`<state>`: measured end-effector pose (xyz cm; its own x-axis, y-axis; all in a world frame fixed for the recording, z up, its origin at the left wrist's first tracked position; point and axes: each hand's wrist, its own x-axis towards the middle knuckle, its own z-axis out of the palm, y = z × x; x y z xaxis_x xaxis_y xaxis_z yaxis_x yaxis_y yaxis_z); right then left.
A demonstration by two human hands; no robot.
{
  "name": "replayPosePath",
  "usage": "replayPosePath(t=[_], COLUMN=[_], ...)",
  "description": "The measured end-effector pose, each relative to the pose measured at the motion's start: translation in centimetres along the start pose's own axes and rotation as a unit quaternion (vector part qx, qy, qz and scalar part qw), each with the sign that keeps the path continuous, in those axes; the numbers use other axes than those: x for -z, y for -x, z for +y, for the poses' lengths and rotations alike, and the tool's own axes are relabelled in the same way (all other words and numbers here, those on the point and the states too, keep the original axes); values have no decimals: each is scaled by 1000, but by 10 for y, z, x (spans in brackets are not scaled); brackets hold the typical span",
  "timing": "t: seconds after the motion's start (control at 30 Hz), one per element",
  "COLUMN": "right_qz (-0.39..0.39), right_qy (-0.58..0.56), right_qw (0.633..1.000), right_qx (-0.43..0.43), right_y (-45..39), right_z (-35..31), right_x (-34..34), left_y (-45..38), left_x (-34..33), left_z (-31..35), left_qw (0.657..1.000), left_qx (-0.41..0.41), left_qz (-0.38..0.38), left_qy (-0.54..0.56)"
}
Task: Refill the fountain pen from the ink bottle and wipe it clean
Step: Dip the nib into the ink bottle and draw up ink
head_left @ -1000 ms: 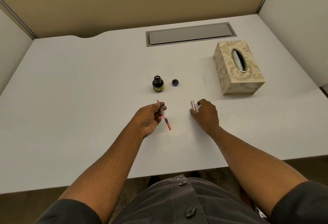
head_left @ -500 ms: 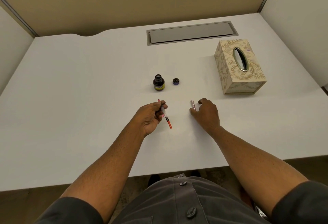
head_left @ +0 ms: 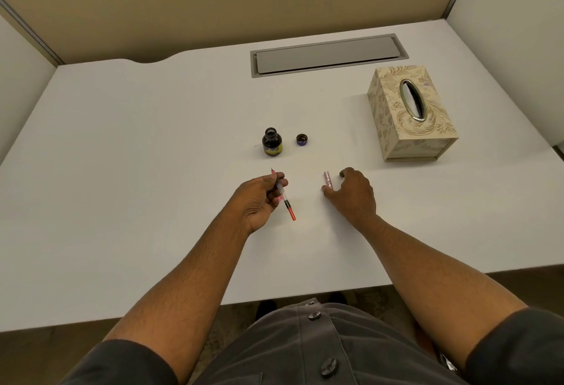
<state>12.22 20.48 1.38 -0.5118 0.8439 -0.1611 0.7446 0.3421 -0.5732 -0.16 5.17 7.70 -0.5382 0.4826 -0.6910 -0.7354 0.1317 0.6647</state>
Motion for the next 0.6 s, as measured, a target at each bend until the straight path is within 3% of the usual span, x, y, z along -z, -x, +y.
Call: replayPosePath(t=[0.5, 0.6], right_qz=[-8, 18], right_qy=[4, -19], right_qw=[1000, 1000], right_qx=[1, 2], right_y=[4, 9], right_z=[-2, -3], right_x=[2, 2], left_y=[1, 2], left_x=[1, 0], left_z=[0, 1], left_qw=[1000, 1000], left_qx=[0, -2], left_qz=[5, 3], left_qy=[0, -1])
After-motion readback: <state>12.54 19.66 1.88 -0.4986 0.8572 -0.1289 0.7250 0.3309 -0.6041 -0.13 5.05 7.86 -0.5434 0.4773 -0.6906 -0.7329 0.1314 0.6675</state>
